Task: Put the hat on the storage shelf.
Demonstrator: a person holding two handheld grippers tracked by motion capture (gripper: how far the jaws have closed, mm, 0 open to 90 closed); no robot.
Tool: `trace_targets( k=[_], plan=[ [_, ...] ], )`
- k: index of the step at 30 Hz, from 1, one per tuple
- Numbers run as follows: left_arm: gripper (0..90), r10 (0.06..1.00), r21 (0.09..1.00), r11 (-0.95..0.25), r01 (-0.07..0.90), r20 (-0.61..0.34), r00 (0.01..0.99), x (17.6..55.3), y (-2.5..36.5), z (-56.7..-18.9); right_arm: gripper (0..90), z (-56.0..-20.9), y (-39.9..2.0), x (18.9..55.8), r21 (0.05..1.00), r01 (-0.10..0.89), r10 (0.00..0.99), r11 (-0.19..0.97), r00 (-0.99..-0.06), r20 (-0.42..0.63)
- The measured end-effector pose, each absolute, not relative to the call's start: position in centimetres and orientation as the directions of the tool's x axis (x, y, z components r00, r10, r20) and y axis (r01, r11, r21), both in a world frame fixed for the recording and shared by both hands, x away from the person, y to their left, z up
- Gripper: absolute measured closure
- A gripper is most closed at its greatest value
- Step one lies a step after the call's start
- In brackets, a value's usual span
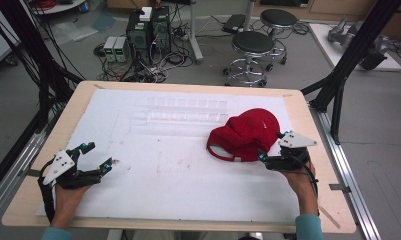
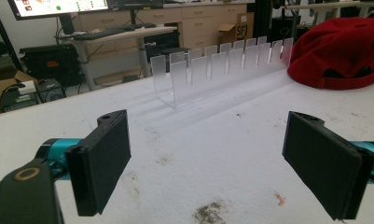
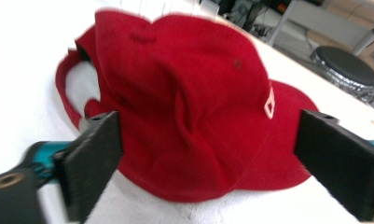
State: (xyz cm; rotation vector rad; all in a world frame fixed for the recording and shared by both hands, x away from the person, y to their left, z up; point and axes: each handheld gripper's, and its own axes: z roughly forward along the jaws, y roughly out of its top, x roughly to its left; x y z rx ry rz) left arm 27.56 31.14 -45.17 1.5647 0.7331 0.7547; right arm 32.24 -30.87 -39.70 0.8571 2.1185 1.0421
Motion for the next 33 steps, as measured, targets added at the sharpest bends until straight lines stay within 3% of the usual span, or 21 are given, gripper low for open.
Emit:
trace_targets(
  k=[8, 15, 18, 23, 24, 25, 26, 33],
  plan=[
    [15.4, 0.802, 0.993, -0.114, 0.04, 0.068, 0.593, 27.6, 31.1, -45.2, 18.1, -40.5, -31.3, 33.2, 0.812, 0.336, 0.776, 0.478, -0.594, -0.211],
    [15.4, 0.803, 0.993, -0.114, 0.041, 0.068, 0.593, 27.6, 31.1, -45.2, 28.4, -42.2, -31.5, 33.8, 0.79, 0.398, 0.795, 0.466, -0.581, -0.177],
    [15.4, 0.803, 0.993, -0.114, 0.042, 0.068, 0.592, 27.6, 31.1, -45.2, 40.5, -42.4, -31.5, 34.0, 0.803, 0.409, 0.805, 0.433, -0.576, -0.141],
    [15.4, 0.803, 0.992, -0.116, 0.042, 0.069, 0.592, 27.6, 31.1, -45.2, 51.8, -42.5, -31.1, 34.1, 0.803, 0.407, 0.801, 0.435, -0.583, -0.138],
    [15.4, 0.803, 0.992, -0.115, 0.042, 0.069, 0.592, 27.6, 31.1, -45.2, 59.6, -42.5, -30.8, 34.2, 0.798, 0.412, 0.8, 0.44, -0.584, -0.14],
    [15.4, 0.803, 0.992, -0.116, 0.041, 0.069, 0.592, 27.6, 31.1, -45.2, 59.6, -42.5, -30.8, 34.2, 0.798, 0.412, 0.8, 0.44, -0.584, -0.14],
    [15.4, 0.803, 0.992, -0.116, 0.041, 0.069, 0.592, 27.6, 31.1, -45.2, 69.2, -42.5, -30.6, 34.3, 0.795, 0.418, 0.801, 0.44, -0.582, -0.137],
    [15.4, 0.804, 0.993, -0.113, 0.043, 0.066, 0.591, 27.6, 31.1, -45.2, 83.2, -42.4, -30.2, 34.3, 0.803, 0.469, 0.84, 0.368, -0.538, -0.07]
  ],
)
